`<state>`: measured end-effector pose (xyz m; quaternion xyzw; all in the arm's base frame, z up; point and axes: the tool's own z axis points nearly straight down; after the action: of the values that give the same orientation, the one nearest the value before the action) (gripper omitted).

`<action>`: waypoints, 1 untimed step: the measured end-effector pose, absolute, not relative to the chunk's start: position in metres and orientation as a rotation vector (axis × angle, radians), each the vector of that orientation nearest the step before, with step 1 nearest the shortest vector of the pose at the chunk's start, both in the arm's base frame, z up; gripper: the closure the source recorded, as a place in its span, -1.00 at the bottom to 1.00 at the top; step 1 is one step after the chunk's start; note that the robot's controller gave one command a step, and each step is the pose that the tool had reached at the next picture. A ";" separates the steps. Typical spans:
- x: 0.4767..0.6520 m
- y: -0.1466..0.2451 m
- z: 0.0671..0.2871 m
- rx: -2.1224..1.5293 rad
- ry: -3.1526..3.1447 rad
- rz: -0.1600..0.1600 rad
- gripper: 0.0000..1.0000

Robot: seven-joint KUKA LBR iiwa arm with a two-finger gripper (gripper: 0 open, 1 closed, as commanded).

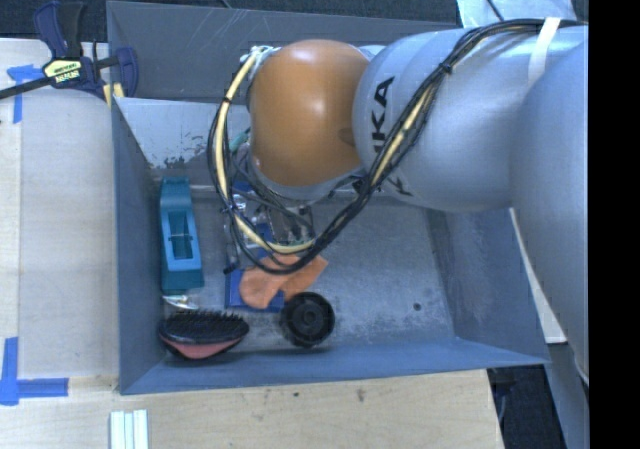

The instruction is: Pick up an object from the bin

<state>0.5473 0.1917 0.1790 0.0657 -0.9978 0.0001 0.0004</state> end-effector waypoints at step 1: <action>0.540 0.149 0.178 0.282 -3.131 0.000 -1.00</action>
Offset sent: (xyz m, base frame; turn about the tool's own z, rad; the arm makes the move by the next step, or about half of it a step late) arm 0.0000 0.0000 0.0000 0.0000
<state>0.5400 0.1494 0.1777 0.0898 -0.9960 -0.0001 -0.0013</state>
